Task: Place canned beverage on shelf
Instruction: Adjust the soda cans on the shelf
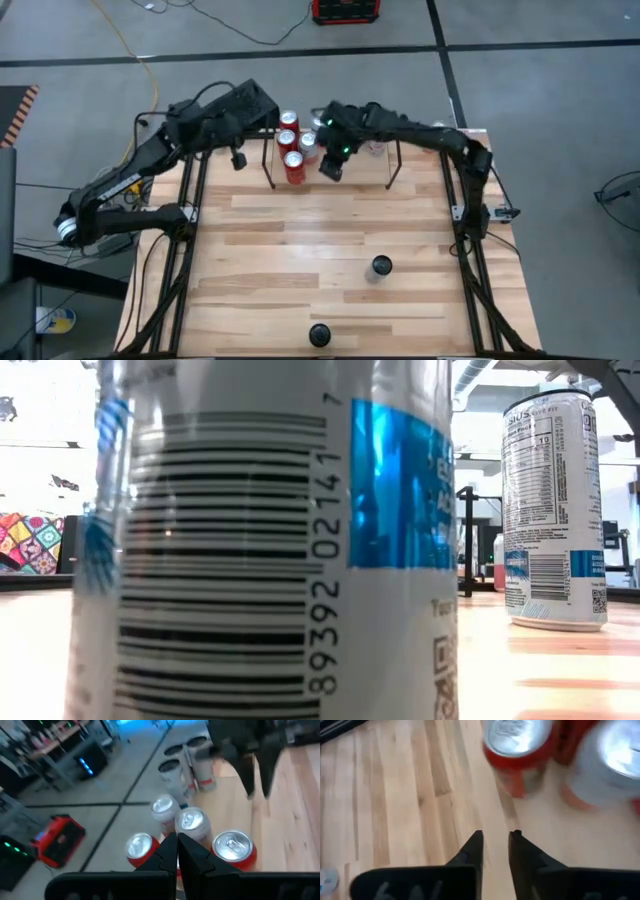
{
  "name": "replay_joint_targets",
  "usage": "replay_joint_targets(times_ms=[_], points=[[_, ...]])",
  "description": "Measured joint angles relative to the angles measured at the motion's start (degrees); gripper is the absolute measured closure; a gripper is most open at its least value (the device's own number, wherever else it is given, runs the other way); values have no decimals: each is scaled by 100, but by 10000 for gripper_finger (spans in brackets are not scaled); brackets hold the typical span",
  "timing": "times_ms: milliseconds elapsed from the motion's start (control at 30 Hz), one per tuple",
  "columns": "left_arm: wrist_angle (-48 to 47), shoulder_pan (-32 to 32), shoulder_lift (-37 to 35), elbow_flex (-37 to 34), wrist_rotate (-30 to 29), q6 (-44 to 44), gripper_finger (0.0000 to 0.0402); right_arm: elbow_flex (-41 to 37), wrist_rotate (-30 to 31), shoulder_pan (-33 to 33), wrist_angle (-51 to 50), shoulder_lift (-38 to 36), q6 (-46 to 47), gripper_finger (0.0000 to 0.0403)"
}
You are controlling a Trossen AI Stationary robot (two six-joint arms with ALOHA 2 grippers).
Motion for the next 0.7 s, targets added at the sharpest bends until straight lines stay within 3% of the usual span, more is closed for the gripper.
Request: replay_joint_targets(times_ms=[133,267,700], points=[[45,39,-177,-29,-5,21,402,0,490,282,418,224,301,366],[25,34,-160,-36,14,42,402,0,527,314,806,356,450,398],[22,36,58,-36,129,-5,402,-14,839,290,1180,630,576,403]])
